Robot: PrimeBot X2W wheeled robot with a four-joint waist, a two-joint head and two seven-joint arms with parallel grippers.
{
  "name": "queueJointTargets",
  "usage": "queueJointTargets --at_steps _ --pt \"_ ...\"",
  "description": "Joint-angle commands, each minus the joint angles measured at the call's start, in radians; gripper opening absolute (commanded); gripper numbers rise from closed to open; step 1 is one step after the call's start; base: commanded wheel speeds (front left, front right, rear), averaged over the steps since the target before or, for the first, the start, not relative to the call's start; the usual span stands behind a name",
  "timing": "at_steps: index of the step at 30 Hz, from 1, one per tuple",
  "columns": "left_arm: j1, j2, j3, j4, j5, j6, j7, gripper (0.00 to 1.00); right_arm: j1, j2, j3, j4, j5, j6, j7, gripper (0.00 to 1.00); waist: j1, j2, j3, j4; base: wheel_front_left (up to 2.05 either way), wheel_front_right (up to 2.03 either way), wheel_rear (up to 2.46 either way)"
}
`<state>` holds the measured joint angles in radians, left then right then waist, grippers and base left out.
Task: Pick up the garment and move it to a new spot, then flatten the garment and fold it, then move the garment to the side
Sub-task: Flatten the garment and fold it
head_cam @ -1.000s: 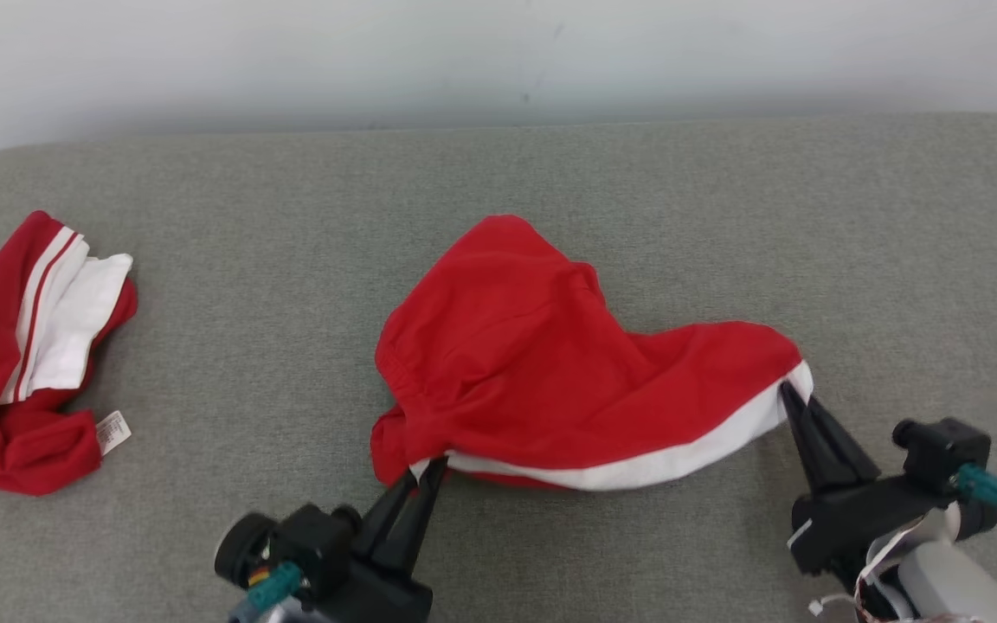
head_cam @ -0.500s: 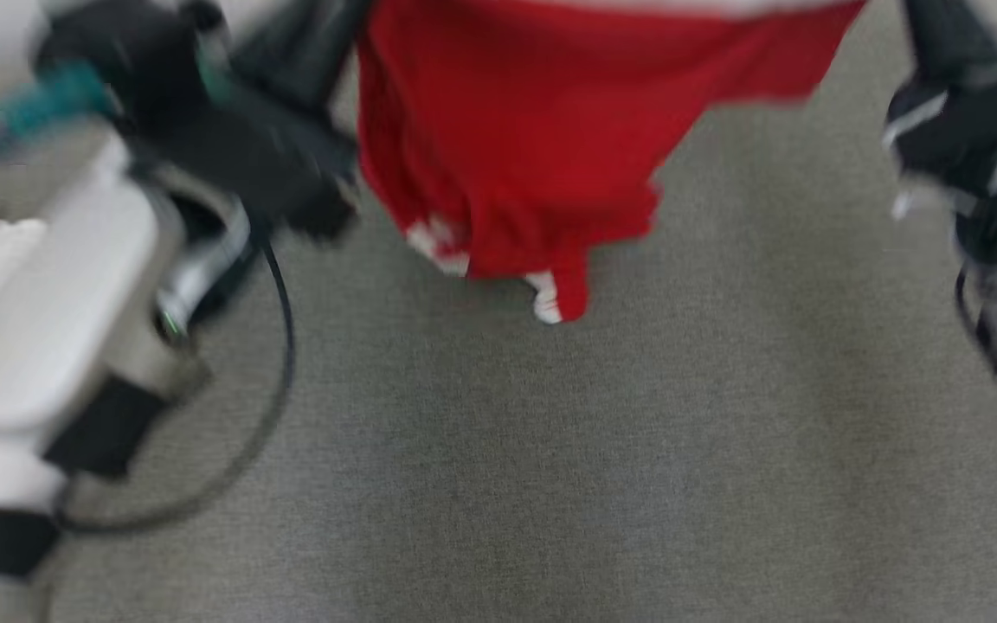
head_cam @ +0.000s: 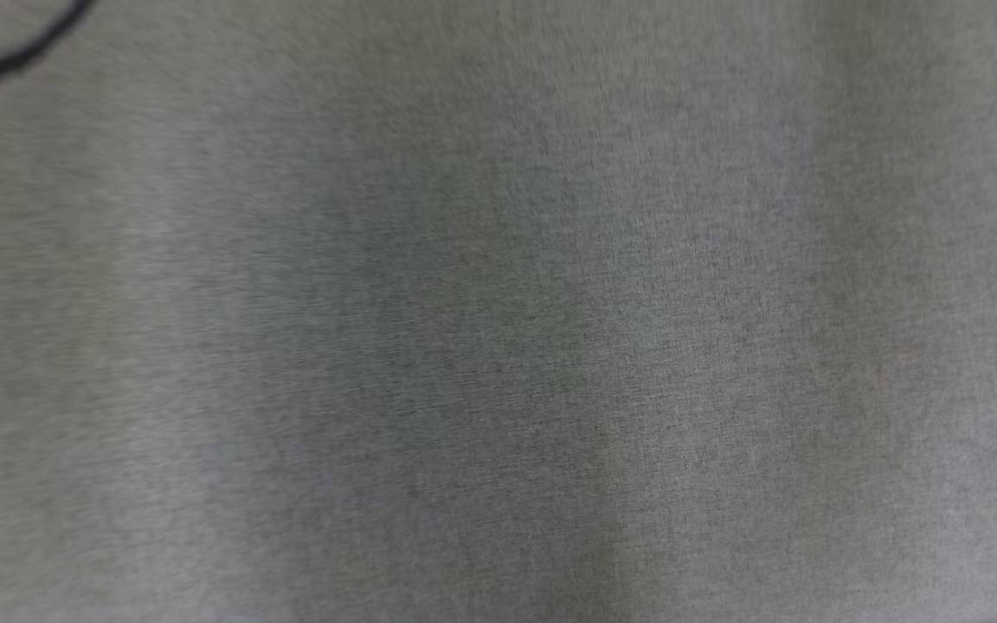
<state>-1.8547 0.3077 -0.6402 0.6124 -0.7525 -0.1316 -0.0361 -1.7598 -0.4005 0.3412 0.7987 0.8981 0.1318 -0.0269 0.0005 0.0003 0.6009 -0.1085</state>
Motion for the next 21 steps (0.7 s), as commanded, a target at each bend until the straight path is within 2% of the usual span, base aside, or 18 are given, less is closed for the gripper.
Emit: queueJointTargets --at_steps 1,9,16,21 --pt "-0.049 -0.013 -0.018 0.036 -0.01 0.003 -0.009 0.0 -0.038 0.018 0.011 0.027 -0.014 -0.002 -0.014 0.0 -0.0005 -0.0003 0.102 -0.063 0.0 0.0 0.0" --pt "-0.172 -0.047 -0.14 0.179 -0.042 0.003 -0.058 0.0 -0.12 0.054 0.054 0.107 -0.003 -0.002 -0.062 0.0 -0.0005 -0.0003 0.14 -0.089 0.0 0.0 0.0" --pt "-0.142 -0.03 -0.229 0.242 -0.094 0.003 -0.125 0.0 -0.061 0.052 0.106 0.13 0.041 -0.002 -0.086 0.0 -0.0005 -0.0003 0.151 -0.092 0.0 0.0 0.0" --pt "-0.086 -0.007 -0.277 0.227 -0.128 0.003 -0.167 0.0 0.001 0.041 0.151 0.116 0.06 -0.002 -0.096 0.0 -0.0005 -0.0003 0.146 -0.09 0.0 0.0 0.0"
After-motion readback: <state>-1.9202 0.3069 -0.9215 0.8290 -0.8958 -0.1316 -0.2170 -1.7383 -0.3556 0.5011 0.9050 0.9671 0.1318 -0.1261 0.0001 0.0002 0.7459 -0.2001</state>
